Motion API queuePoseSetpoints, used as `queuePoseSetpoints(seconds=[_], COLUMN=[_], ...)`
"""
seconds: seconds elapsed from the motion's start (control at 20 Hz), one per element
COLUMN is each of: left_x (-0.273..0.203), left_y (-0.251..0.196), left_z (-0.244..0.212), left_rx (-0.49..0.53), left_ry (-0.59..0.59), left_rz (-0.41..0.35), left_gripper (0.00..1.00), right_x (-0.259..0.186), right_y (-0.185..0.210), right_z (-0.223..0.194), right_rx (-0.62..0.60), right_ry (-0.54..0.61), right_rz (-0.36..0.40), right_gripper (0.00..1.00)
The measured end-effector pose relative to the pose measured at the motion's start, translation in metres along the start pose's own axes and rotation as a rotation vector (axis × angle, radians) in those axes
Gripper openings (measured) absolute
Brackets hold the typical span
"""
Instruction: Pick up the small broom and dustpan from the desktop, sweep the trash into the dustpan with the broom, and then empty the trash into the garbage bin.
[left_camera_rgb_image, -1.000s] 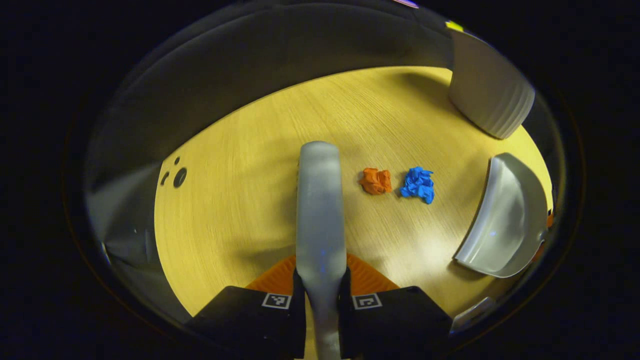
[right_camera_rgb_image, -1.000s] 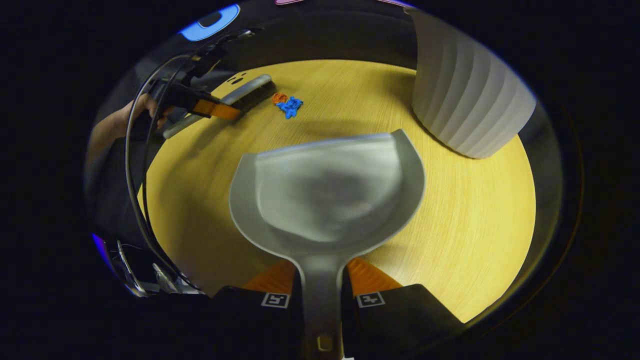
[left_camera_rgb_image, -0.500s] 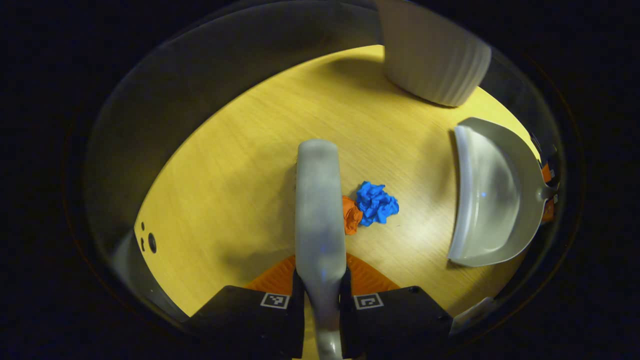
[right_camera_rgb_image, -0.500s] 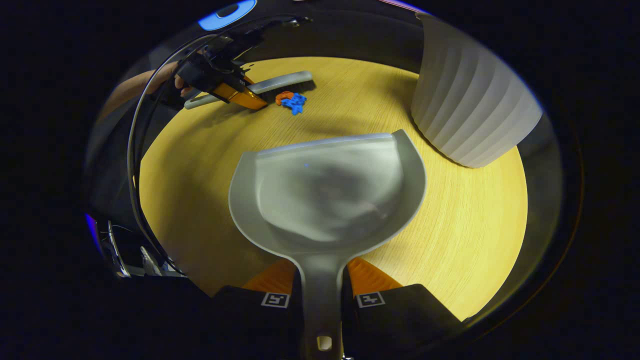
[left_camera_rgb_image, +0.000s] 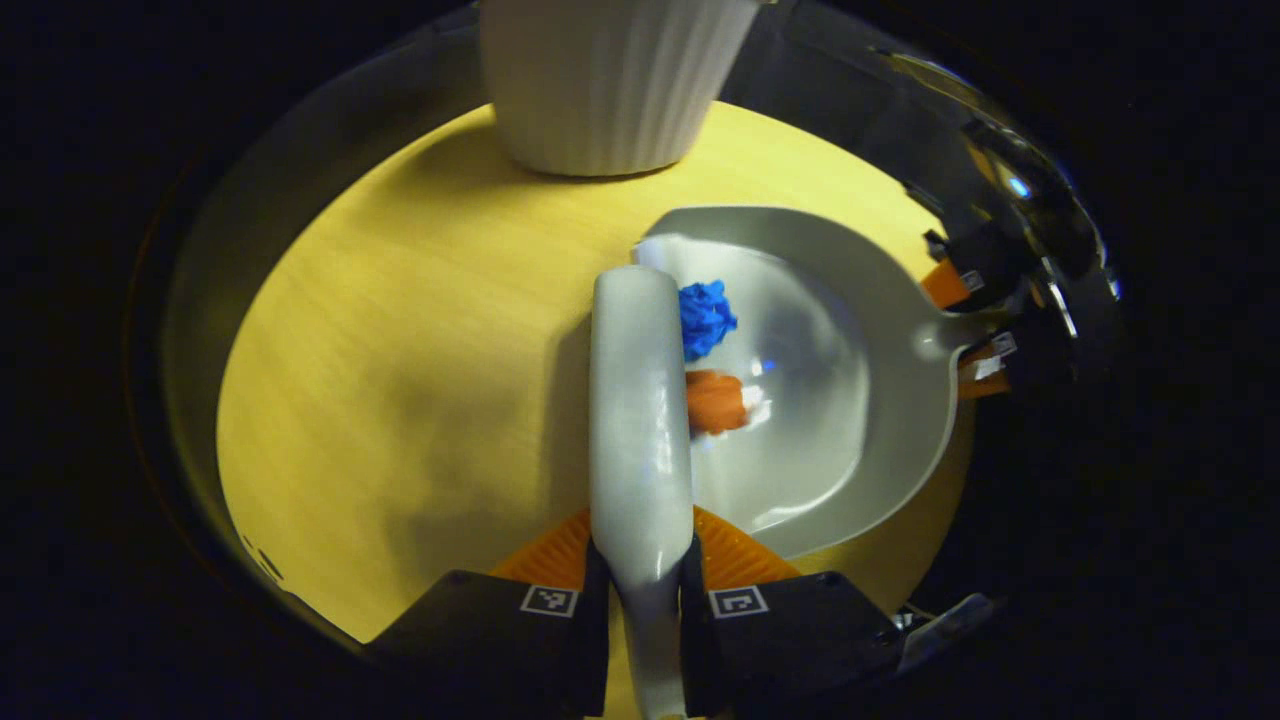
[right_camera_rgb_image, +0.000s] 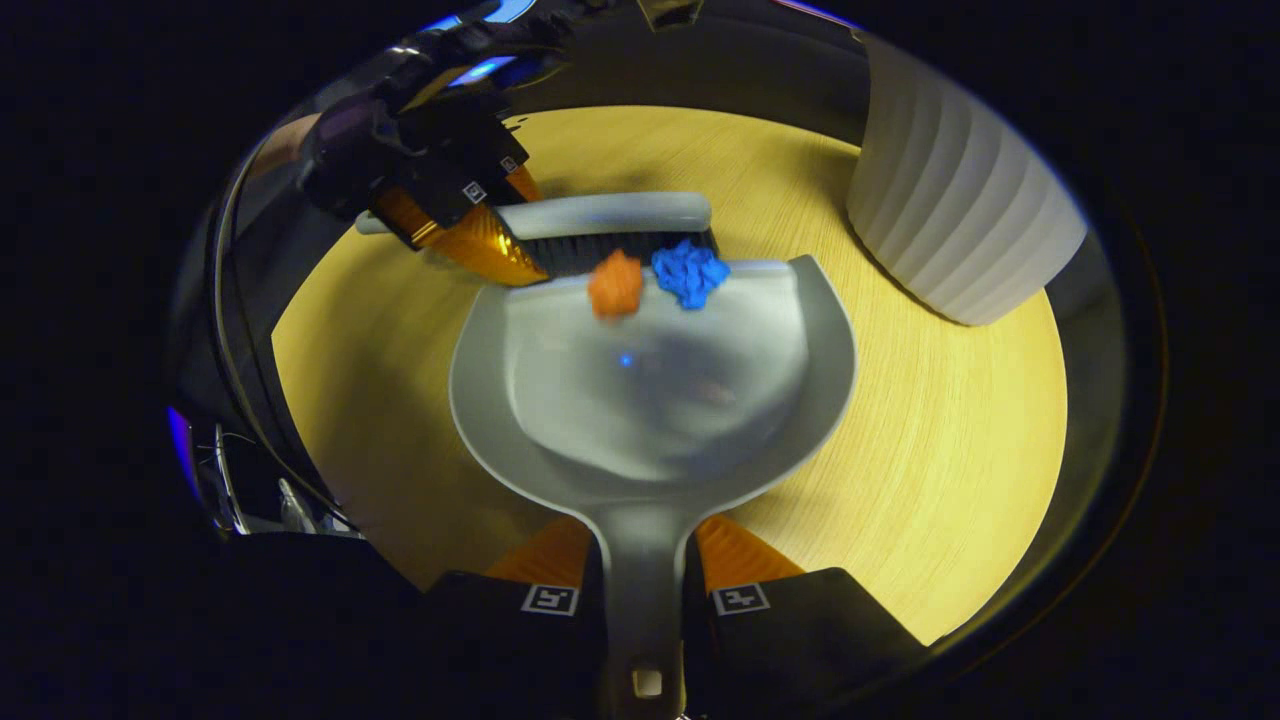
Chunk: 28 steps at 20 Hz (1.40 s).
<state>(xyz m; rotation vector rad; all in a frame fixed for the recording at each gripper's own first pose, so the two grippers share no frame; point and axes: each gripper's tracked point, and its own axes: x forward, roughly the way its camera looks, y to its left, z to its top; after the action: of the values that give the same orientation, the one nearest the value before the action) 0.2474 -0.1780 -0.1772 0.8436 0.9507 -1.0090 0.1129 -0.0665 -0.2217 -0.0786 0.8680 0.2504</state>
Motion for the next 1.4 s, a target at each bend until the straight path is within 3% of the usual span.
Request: queuePoseSetpoints(seconds=[0.15,0.6,1.05,1.2,1.4], left_x=[-0.002,-0.035,-0.039,-0.026,-0.033], left_y=[-0.031,-0.044,-0.011,0.002,0.0], left_z=[-0.001,-0.021,-0.166,-0.217,-0.25], left_rx=[-0.05,-0.384,-0.672,-0.746,-0.811], left_ry=[-0.015,-0.25,-0.332,-0.344,-0.374], left_rz=[-0.04,0.135,0.283,0.305,0.324], left_gripper=[0.33,0.33,0.33,0.33,0.33], right_x=[0.003,-0.005,-0.078,-0.108,-0.158], right_y=[-0.003,-0.014,-0.05,-0.069,-0.108], right_z=[0.005,-0.006,-0.04,-0.046,-0.054], right_rx=[0.013,0.099,0.224,0.295,0.362], right_ry=[-0.026,-0.092,-0.115,-0.12,-0.138], right_rz=[0.0,-0.021,-0.125,-0.153,-0.23], right_gripper=[0.34,0.33,0.33,0.29,0.34])
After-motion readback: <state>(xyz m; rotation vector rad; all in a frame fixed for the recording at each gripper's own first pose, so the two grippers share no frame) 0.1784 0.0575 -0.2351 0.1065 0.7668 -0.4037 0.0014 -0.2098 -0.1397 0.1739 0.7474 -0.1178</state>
